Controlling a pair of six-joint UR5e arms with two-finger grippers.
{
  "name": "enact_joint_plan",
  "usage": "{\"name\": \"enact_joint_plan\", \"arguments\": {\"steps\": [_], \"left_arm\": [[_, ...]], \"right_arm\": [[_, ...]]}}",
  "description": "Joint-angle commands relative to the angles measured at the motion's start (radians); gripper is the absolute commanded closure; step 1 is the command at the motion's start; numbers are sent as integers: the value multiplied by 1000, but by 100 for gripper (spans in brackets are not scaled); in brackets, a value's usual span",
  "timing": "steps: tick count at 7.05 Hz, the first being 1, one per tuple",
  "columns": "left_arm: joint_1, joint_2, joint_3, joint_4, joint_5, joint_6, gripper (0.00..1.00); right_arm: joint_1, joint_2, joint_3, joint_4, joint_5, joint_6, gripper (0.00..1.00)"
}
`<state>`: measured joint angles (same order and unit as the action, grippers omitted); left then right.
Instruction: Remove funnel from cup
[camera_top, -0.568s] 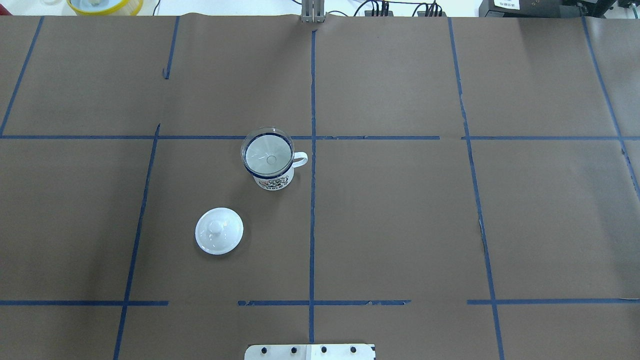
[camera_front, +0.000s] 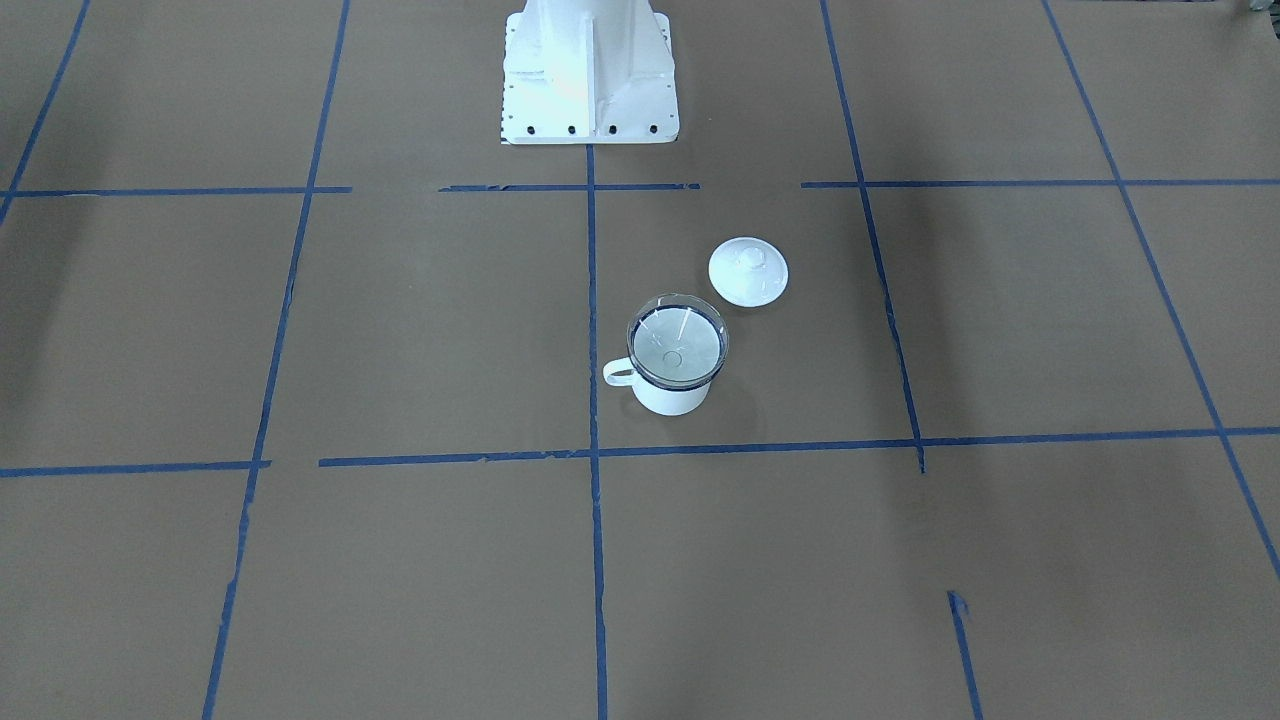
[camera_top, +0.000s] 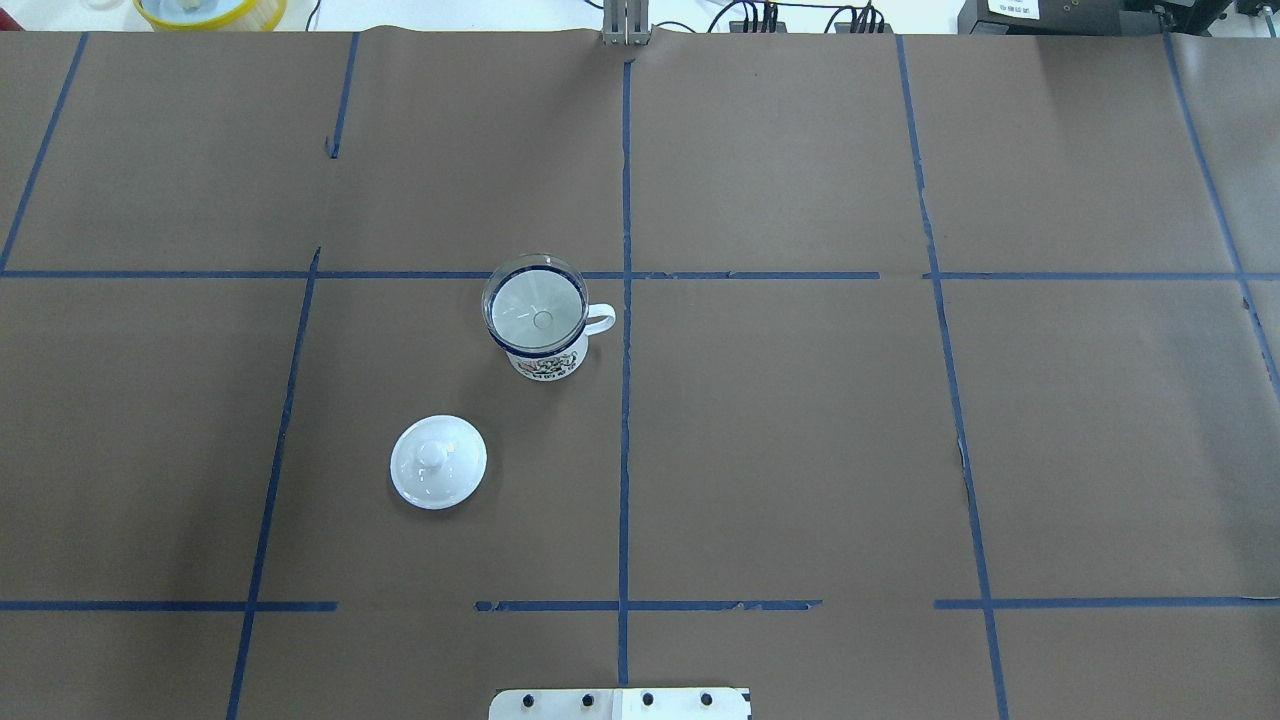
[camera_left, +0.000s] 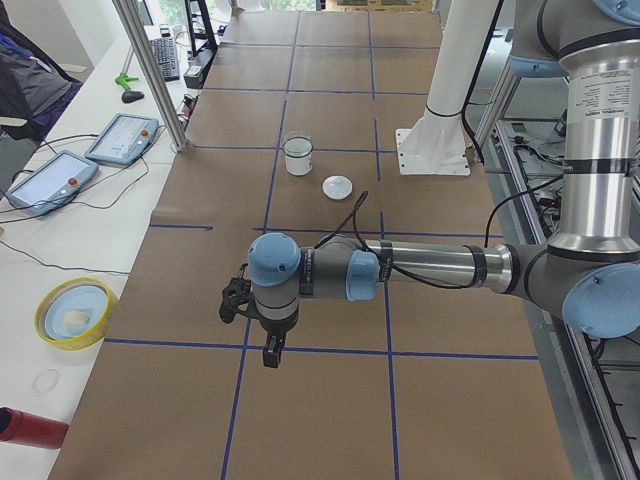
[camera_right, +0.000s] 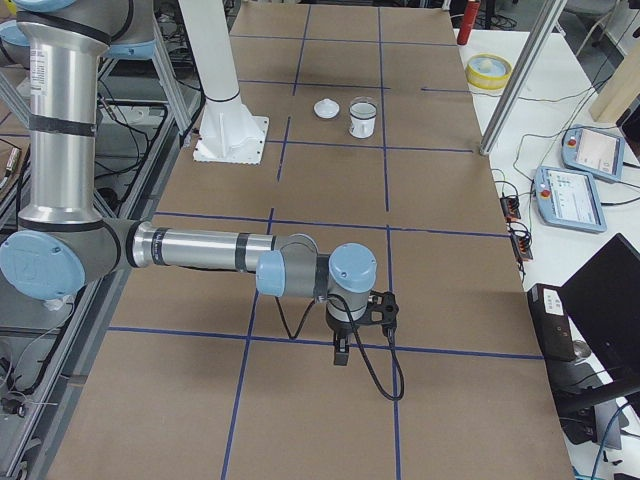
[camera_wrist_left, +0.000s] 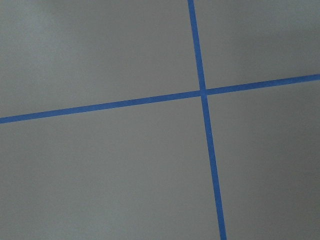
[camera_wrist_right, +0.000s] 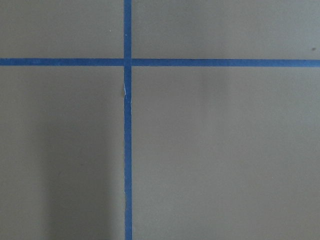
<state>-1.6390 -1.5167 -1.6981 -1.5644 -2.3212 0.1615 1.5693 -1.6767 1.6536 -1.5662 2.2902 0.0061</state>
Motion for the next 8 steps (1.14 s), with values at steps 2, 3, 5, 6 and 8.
{"name": "enact_joint_plan", "arguments": {"steps": [2,3,5,6,8], "left_arm": [[1,-20,-31,-45,0,0,0],[2,-99,-38,-78,29,-8,0],[4,-192,-35,-251,63,-11,0],[5,-198,-41,-303,54,-19,0],[62,-232,-112,-321,-80,-364,0]], "right_arm": [[0,0,0,0,0,0,0],[0,0,0,0,0,0,0],[0,0,0,0,0,0,0],[0,0,0,0,0,0,0],[0,0,0,0,0,0,0]]}}
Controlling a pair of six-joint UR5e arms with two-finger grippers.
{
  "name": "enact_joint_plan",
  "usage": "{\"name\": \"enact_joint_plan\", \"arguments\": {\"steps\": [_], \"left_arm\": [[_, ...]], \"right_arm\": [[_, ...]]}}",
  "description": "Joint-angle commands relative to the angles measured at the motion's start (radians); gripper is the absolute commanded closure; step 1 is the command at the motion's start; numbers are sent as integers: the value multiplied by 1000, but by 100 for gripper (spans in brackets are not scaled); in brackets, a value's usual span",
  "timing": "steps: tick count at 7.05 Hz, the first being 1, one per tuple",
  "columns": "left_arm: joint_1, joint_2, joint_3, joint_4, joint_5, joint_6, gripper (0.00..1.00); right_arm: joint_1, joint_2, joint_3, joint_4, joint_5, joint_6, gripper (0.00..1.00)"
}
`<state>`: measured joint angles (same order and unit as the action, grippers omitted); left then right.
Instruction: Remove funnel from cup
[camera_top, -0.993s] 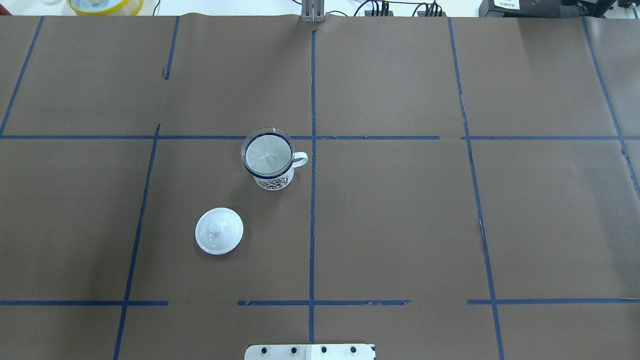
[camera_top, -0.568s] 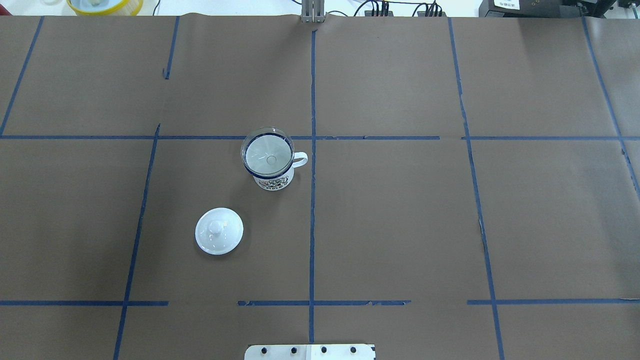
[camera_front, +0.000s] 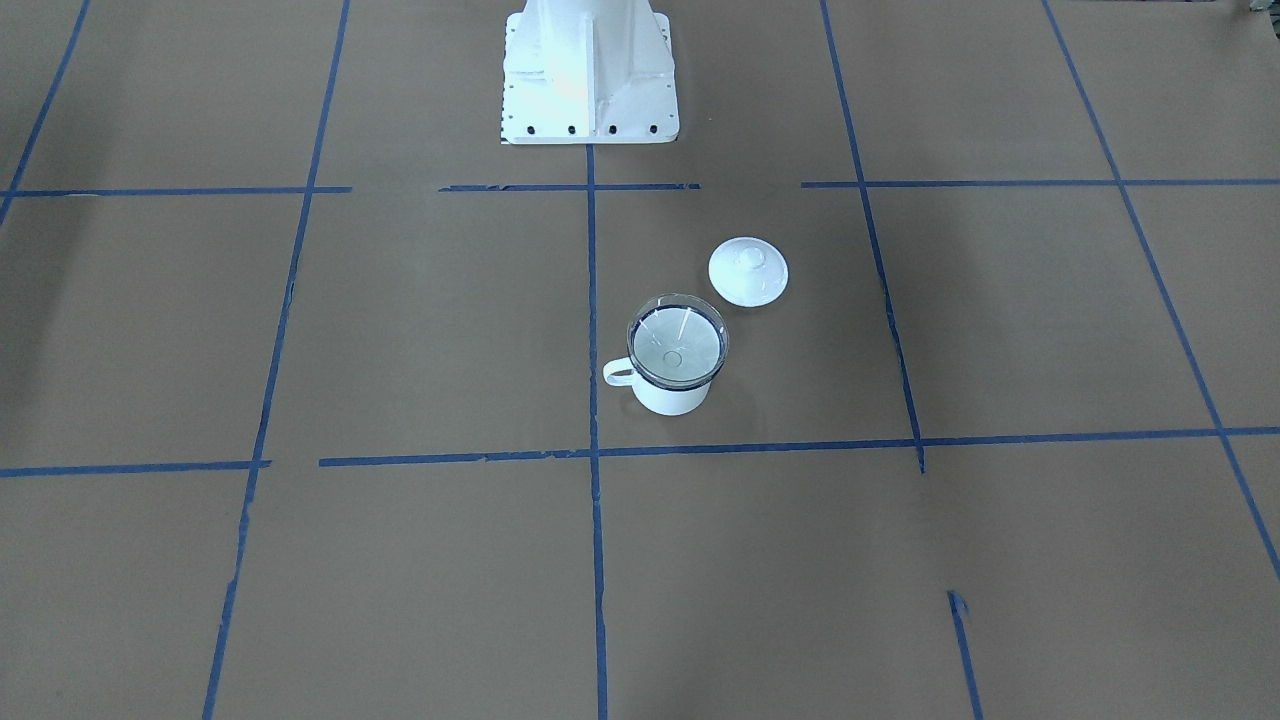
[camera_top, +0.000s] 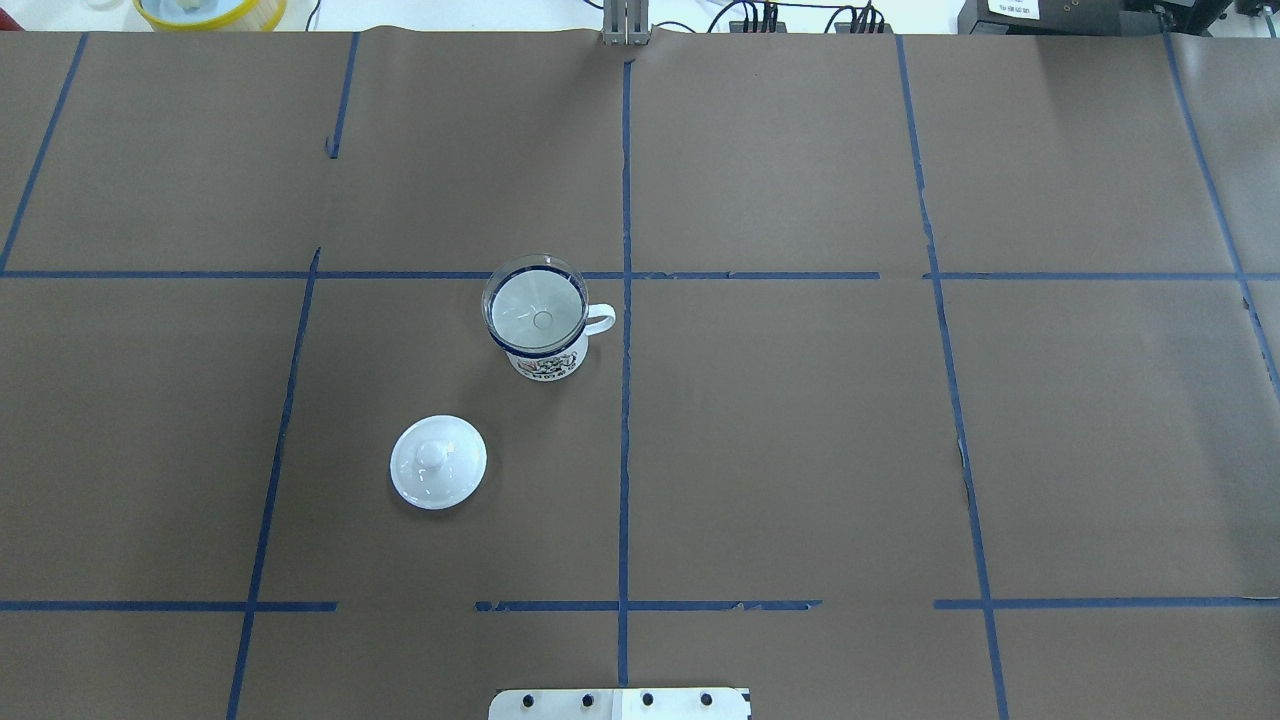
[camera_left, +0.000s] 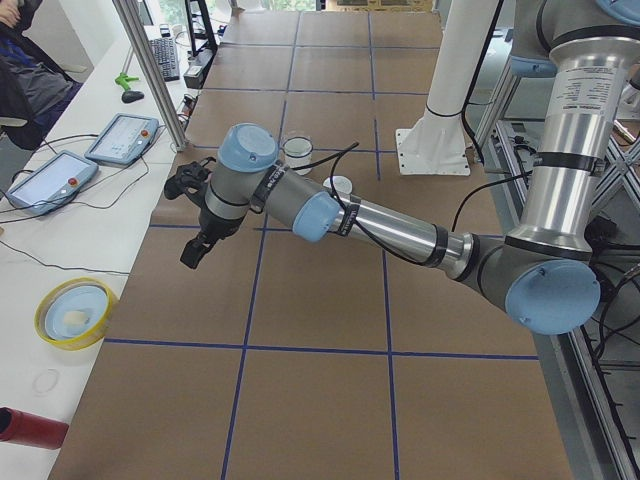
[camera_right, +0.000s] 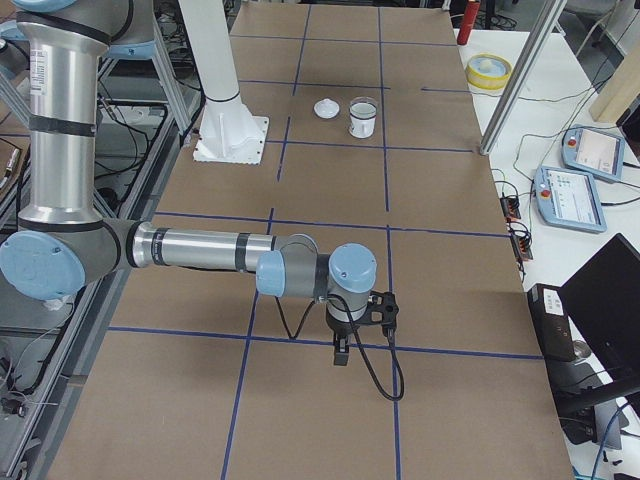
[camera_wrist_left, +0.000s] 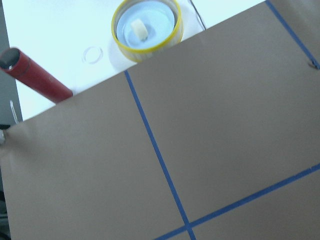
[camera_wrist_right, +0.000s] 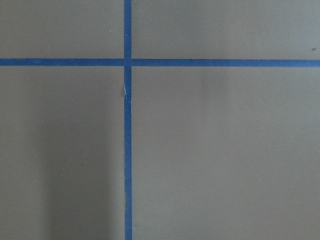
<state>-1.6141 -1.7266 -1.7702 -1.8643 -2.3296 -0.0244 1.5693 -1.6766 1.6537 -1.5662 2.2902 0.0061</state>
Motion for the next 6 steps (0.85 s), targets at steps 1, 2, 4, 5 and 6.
{"name": "enact_joint_plan", "arguments": {"steps": [1,2,4,5,6], "left_arm": [[136,-74,-84,-15,-63,-336,0],[290,-164,-113,-3,63,-537,0],[567,-412,-8,118,171,-814,0],[629,-523,44,187,170,-956,0],[696,-615,102,223,168,-1102,0]], "right_arm": [[0,0,0,0,0,0,0],[0,0,0,0,0,0,0],[0,0,0,0,0,0,0],[0,0,0,0,0,0,0],[0,0,0,0,0,0,0]]}}
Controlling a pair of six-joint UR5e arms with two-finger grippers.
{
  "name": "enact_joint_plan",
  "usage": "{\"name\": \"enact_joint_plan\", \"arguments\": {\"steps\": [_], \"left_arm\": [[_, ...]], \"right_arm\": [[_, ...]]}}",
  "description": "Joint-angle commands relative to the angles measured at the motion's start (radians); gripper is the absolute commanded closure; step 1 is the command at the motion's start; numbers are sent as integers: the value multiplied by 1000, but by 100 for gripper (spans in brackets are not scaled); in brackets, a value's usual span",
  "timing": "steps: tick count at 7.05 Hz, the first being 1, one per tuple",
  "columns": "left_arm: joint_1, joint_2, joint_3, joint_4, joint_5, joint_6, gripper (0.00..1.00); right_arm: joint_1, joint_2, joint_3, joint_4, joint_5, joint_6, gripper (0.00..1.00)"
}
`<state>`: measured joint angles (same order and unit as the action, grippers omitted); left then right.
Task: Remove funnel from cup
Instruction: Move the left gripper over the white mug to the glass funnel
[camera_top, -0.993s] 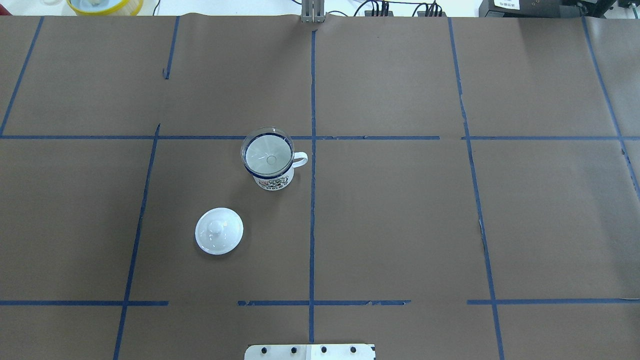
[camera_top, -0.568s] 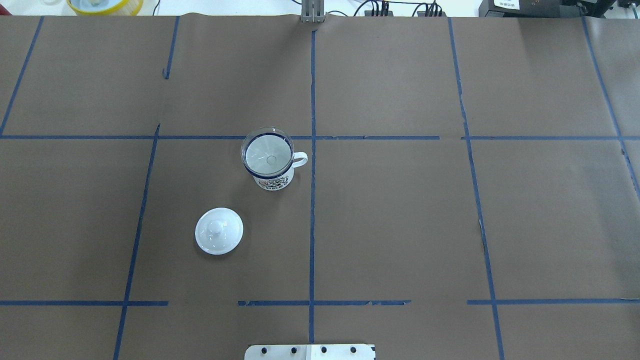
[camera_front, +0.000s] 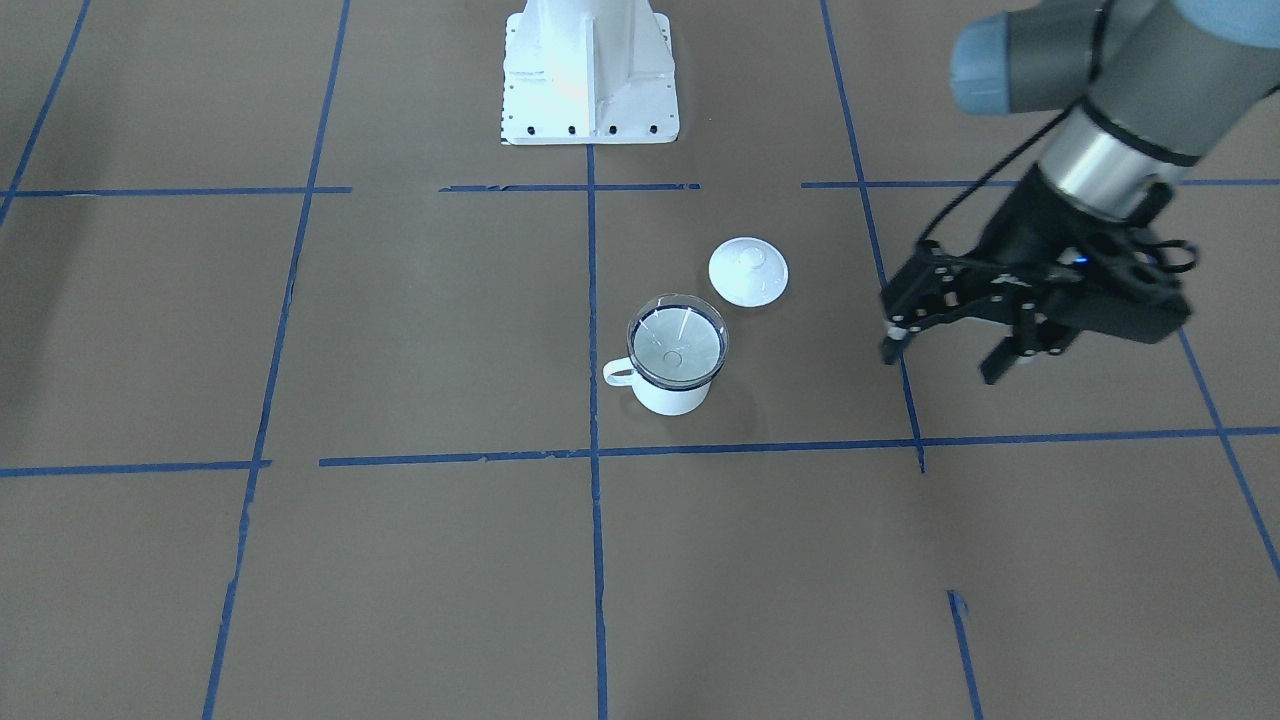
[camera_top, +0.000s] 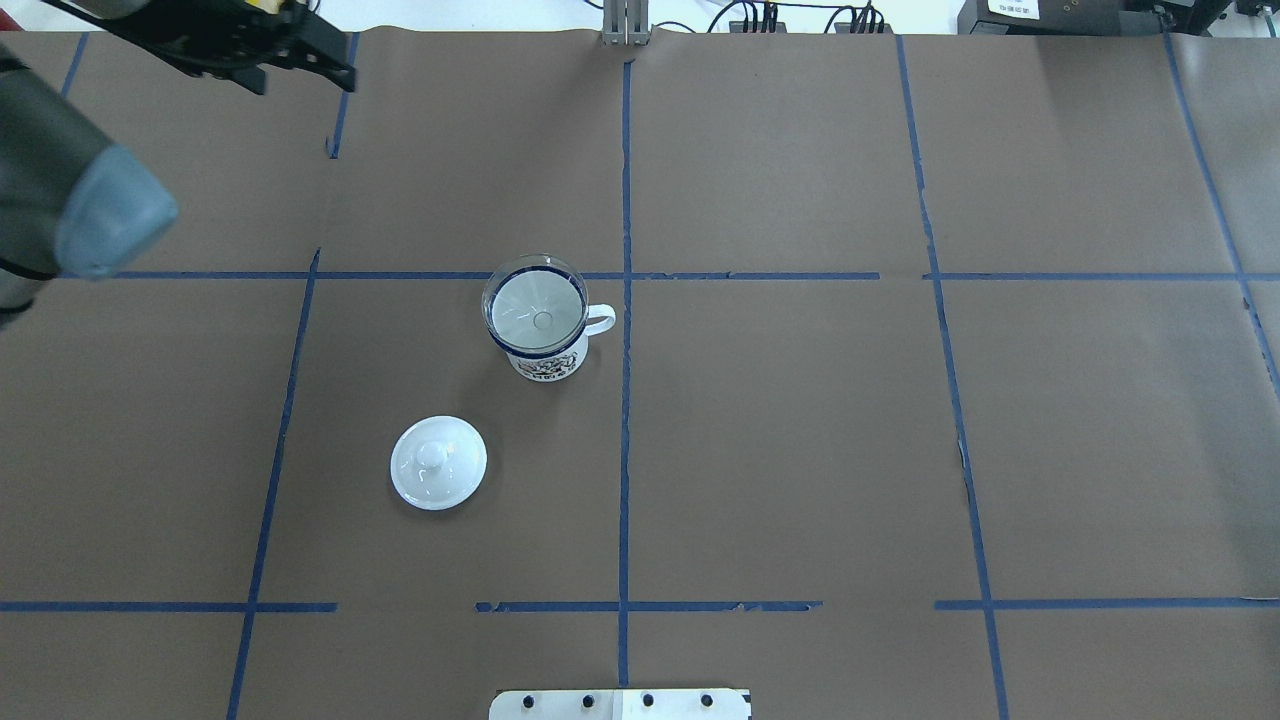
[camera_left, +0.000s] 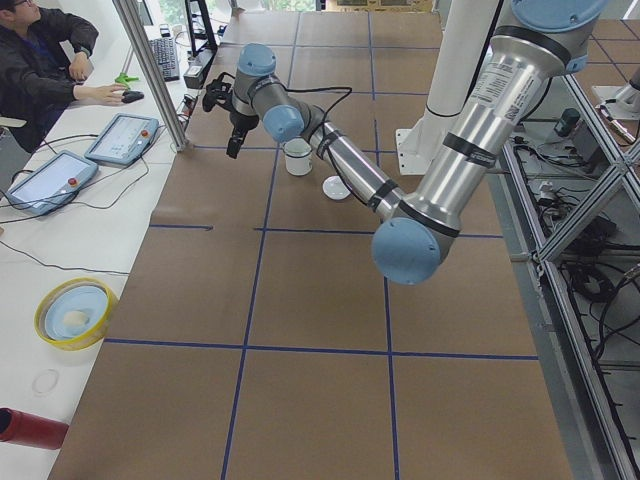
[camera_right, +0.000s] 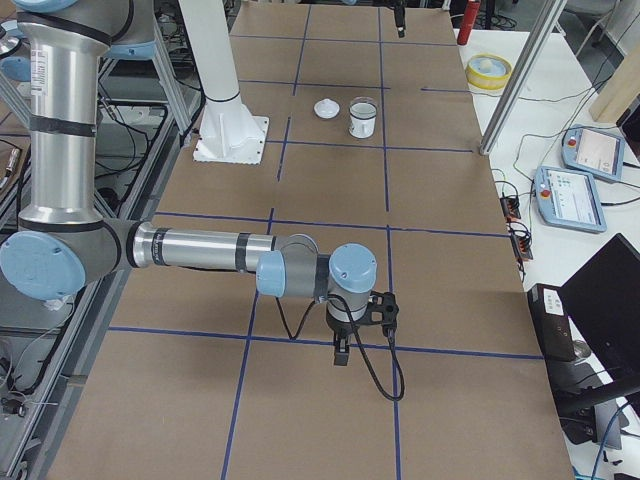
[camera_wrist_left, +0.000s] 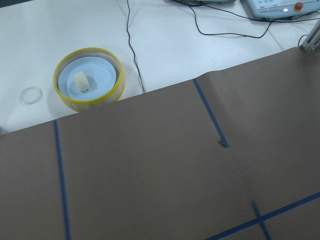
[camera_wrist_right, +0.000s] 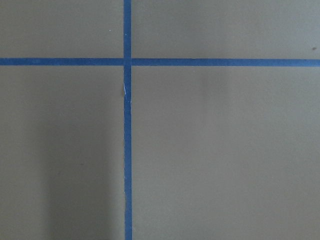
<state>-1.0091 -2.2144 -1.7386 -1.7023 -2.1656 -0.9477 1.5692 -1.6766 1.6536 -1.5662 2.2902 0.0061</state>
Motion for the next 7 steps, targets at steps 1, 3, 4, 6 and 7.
{"name": "enact_joint_plan", "arguments": {"steps": [1,3,4,6,7], "left_arm": [[146,-207,153,62,10,-312,0],[271,-295,294,75,140,-397,0],[296,-295,327,81,145,-398,0],[329,-301,330,166,145,-398,0],[340,-297,332,168,147,-398,0]], "right_arm": [[0,0,0,0,0,0,0],[0,0,0,0,0,0,0],[0,0,0,0,0,0,0],[0,0,0,0,0,0,0],[0,0,0,0,0,0,0]]}}
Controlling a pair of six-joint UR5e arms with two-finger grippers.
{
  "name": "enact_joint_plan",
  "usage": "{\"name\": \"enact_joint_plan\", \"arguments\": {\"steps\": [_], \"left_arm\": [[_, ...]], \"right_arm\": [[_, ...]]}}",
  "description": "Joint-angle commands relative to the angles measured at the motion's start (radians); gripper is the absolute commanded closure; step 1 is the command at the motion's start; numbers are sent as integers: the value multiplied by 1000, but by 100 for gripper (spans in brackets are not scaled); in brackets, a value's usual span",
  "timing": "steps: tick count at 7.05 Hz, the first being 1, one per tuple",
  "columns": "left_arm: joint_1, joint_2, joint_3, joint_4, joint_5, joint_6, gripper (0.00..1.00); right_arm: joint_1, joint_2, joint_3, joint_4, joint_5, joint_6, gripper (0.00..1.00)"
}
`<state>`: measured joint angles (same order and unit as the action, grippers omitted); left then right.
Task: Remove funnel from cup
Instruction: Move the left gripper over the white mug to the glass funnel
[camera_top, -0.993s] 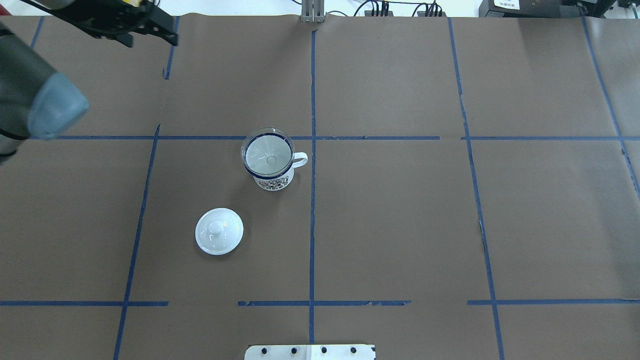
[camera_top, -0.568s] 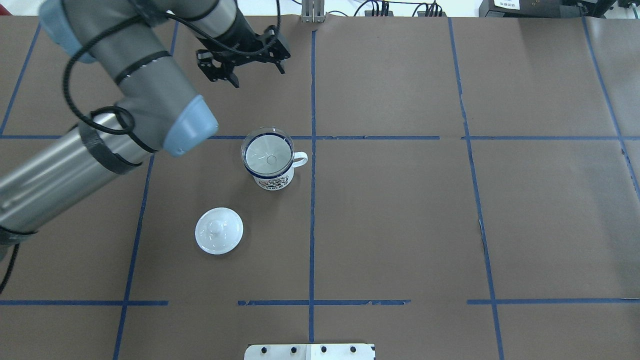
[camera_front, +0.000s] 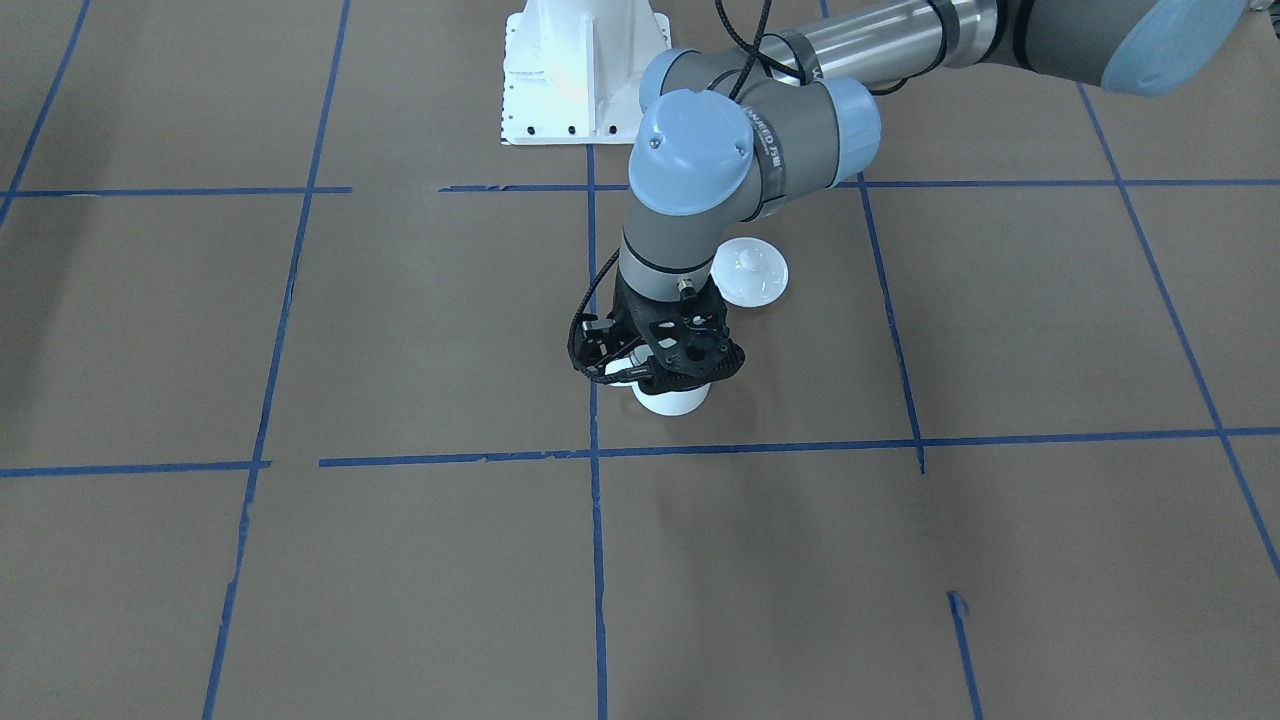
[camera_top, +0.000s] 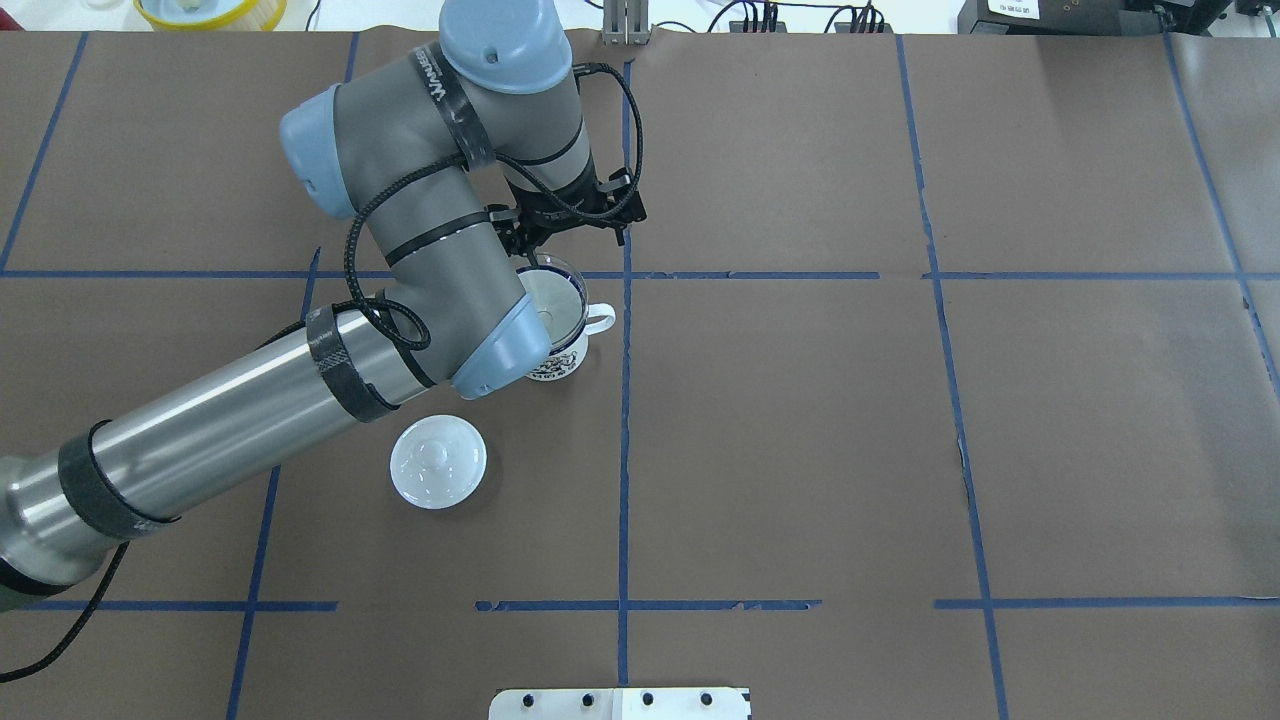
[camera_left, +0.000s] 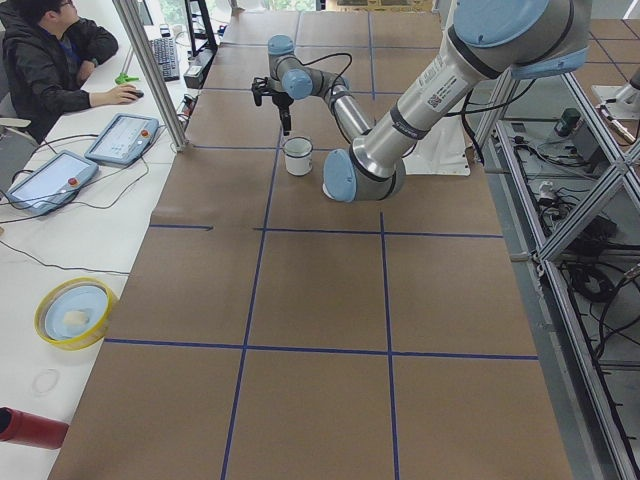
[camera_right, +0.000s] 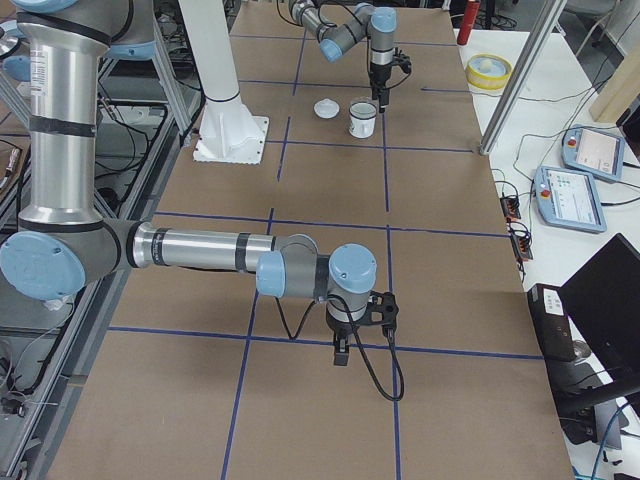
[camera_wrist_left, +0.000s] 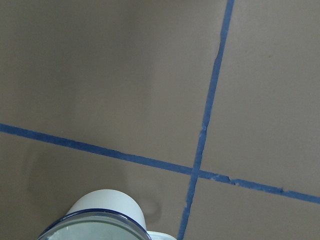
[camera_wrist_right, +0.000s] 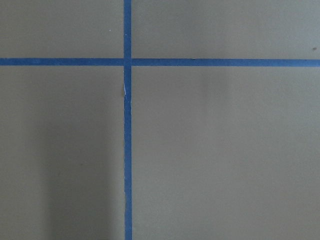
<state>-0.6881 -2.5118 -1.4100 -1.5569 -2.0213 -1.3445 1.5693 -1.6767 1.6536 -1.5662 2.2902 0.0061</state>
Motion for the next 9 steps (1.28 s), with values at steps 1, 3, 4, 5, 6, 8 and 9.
{"name": "enact_joint_plan", "arguments": {"steps": [1,3,4,5,6,8,9], "left_arm": [[24,2,3,24,4,-2,11],[36,4,3,26,42,-2,60],[39,5,3,26,50,-2,86],[39,4,2,26,50,-2,100],[39,2,2,26,52,-2,100],[39,-4,-30,98,53,4,100],[38,-4,-82,154,53,10,100]], "right_arm": [[0,0,0,0,0,0,0],[0,0,0,0,0,0,0],[0,0,0,0,0,0,0],[0,0,0,0,0,0,0],[0,0,0,0,0,0,0],[0,0,0,0,0,0,0],[0,0,0,0,0,0,0]]}}
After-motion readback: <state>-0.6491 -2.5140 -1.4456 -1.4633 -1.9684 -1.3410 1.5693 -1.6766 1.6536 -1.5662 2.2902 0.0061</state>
